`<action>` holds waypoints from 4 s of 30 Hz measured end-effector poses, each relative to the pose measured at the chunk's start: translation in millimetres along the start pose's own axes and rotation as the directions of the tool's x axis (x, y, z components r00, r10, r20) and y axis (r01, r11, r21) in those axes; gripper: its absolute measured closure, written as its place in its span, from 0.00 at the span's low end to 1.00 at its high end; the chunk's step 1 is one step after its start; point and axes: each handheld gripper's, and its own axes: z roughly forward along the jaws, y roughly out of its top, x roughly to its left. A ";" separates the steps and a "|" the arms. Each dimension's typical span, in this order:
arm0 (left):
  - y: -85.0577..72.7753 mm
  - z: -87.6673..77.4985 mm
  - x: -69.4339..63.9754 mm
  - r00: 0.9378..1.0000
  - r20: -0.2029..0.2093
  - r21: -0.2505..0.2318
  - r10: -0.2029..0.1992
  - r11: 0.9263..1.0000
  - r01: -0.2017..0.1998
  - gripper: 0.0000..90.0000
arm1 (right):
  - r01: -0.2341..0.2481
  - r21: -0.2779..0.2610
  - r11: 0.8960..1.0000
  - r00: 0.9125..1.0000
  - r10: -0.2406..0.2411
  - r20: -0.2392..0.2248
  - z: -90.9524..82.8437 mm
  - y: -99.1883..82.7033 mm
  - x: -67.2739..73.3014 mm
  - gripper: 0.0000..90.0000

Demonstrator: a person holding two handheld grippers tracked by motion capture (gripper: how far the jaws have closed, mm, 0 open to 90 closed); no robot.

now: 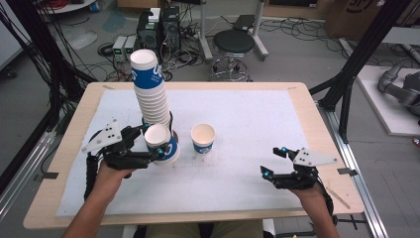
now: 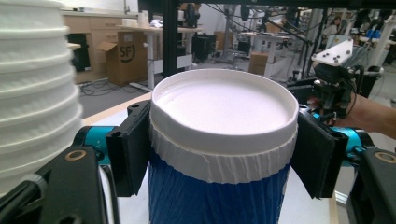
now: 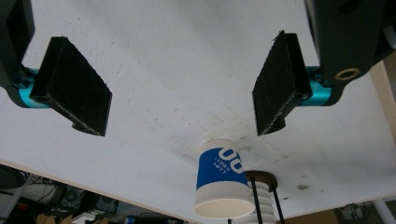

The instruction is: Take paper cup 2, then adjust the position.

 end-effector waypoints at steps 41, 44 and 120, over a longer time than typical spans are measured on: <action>-15.3 74.3 -26.7 0.988 0.151 0.024 -0.020 1.000 0.017 0.33 | 0.033 -0.016 0.999 0.989 -0.035 -0.144 16.3 10.3 18.8 0.22; -16.9 76.9 -27.5 0.987 0.157 0.027 -0.022 0.999 0.018 0.33 | 0.038 -0.017 0.999 0.986 -0.040 -0.161 19.0 12.1 22.2 0.22; -35.7 116.9 -54.3 0.934 0.342 0.120 -0.102 0.991 0.064 0.18 | 0.196 0.032 0.980 0.904 -0.168 -0.393 72.9 36.9 62.7 0.32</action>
